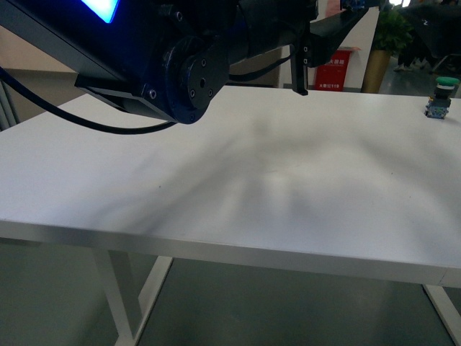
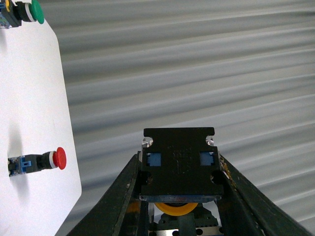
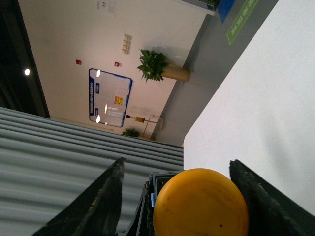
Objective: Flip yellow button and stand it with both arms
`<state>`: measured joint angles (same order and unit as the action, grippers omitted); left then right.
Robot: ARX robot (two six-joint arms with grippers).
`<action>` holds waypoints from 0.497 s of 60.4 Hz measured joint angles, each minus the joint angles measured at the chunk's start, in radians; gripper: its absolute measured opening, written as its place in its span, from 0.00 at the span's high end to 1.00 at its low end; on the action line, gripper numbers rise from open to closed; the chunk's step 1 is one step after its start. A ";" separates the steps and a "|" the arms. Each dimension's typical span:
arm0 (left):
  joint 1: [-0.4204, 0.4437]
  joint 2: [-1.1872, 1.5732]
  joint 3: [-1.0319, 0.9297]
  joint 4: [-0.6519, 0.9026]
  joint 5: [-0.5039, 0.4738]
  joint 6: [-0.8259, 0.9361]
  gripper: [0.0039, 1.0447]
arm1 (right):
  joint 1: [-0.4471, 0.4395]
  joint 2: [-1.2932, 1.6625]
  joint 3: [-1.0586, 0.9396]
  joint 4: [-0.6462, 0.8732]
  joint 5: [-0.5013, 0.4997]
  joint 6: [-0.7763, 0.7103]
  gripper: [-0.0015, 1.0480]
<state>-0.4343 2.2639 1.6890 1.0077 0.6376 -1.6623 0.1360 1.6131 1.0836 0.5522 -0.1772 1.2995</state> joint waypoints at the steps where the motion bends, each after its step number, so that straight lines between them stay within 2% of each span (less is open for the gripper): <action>1: 0.000 -0.002 0.000 0.000 -0.001 0.000 0.65 | 0.000 0.001 0.000 0.000 0.000 -0.002 0.52; 7: 0.000 -0.011 -0.002 -0.006 -0.005 0.006 0.65 | -0.003 0.003 0.000 -0.001 -0.008 -0.005 0.65; 20: 0.003 -0.032 -0.023 -0.046 -0.005 0.041 0.65 | -0.009 0.003 0.000 -0.011 -0.017 -0.009 0.66; 23: 0.010 -0.054 -0.037 -0.077 0.002 0.067 0.57 | -0.010 0.003 0.000 -0.011 -0.021 -0.010 0.66; 26: 0.022 -0.087 -0.071 -0.107 0.014 0.121 0.43 | -0.010 0.003 0.000 -0.011 -0.016 -0.017 0.66; 30: 0.037 -0.119 -0.106 -0.124 0.021 0.171 0.33 | -0.015 0.003 -0.002 -0.011 -0.014 -0.021 0.66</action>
<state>-0.3973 2.1445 1.5829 0.8841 0.6590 -1.4910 0.1211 1.6161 1.0813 0.5415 -0.1917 1.2785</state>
